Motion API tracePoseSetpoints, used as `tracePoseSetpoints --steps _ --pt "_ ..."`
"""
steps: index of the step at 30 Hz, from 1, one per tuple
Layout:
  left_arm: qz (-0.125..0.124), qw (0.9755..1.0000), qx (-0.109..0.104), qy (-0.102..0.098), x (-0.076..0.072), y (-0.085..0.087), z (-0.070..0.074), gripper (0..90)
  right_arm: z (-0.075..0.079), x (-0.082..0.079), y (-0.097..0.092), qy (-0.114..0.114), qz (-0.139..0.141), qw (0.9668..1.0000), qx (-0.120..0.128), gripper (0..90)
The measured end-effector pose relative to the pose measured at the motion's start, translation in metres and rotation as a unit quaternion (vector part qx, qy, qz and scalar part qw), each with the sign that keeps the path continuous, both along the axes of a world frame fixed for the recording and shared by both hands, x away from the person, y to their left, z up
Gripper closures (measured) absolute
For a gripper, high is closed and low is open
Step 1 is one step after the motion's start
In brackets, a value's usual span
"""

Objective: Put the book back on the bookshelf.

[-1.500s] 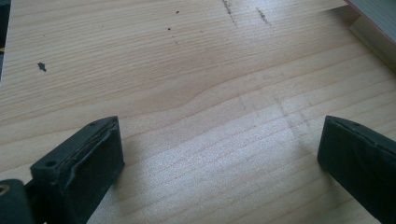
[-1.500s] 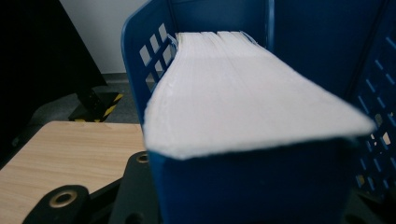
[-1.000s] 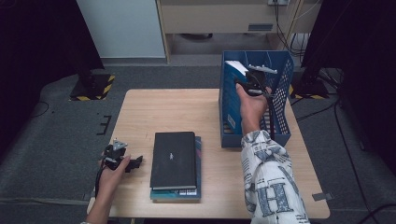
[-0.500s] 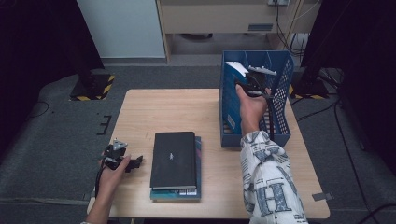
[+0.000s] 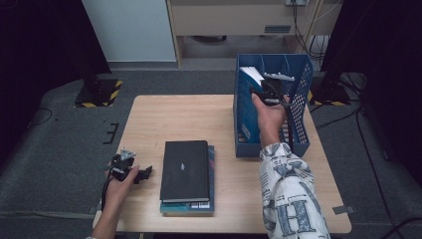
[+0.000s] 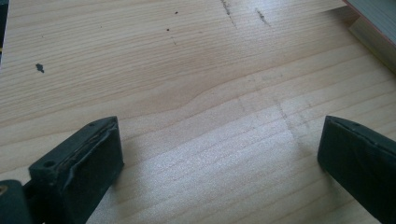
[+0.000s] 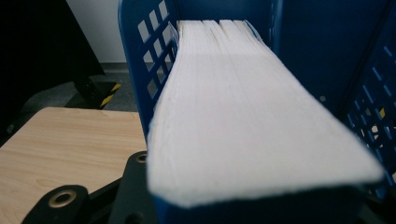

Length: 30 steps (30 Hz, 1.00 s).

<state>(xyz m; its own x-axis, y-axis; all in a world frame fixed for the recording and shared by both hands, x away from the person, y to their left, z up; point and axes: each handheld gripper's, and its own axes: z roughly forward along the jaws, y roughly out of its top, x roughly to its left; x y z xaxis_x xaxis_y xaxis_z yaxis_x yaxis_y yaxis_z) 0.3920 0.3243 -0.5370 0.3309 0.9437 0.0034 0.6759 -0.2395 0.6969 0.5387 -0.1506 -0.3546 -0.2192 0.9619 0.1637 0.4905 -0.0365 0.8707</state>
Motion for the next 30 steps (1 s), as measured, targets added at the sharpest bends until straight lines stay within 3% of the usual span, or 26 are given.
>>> tracePoseSetpoints --steps 12,24,30 --pt "0.000 1.0000 0.000 0.000 0.000 -0.001 0.000 0.0 -0.001 -0.018 -0.003 0.020 0.014 0.9995 -0.020 60.5" --pt "-0.002 1.0000 0.000 0.000 -0.001 -0.002 0.000 0.0 -0.008 -0.036 -0.008 0.034 0.022 0.9989 -0.022 59.9" --pt "-0.002 1.0000 0.000 0.000 -0.001 -0.002 0.000 0.0 -0.009 -0.040 -0.008 0.031 0.027 0.9988 -0.028 59.5"
